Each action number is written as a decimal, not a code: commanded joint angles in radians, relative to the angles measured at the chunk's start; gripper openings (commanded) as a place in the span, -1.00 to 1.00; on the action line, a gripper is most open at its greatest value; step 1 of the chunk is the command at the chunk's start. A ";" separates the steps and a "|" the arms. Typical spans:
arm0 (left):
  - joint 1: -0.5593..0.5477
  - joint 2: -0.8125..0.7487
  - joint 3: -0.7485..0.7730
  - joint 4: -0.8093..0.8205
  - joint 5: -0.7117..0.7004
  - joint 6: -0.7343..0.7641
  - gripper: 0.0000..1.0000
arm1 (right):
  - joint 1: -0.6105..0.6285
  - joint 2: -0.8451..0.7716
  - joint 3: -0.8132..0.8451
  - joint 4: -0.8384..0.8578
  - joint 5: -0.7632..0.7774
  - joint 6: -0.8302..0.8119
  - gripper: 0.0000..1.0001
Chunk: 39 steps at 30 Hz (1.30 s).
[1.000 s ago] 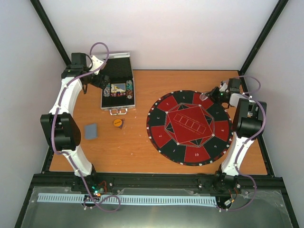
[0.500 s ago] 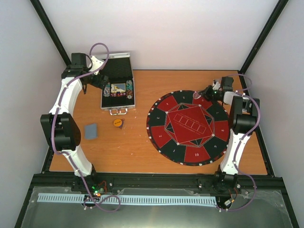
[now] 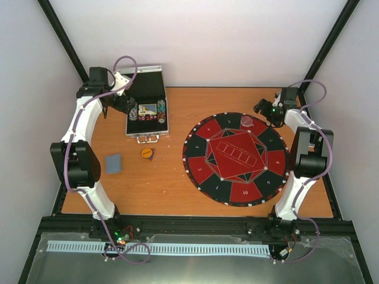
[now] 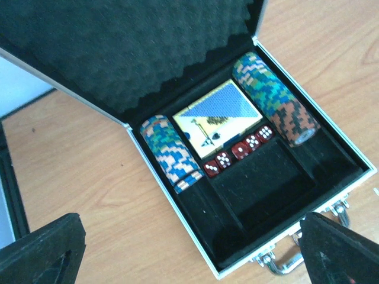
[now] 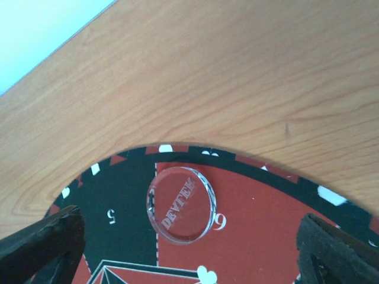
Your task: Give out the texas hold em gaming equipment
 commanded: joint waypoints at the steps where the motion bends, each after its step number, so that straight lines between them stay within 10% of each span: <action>1: -0.003 -0.038 -0.021 -0.121 0.063 0.040 0.99 | 0.059 -0.107 0.033 -0.095 0.214 -0.118 1.00; 9: -0.063 -0.087 -0.254 -0.226 0.202 0.061 0.79 | 0.148 -0.161 0.053 -0.129 0.256 -0.189 1.00; 39: -0.153 0.062 -0.532 0.078 0.013 0.027 0.36 | 0.182 -0.127 0.041 -0.126 0.169 -0.212 1.00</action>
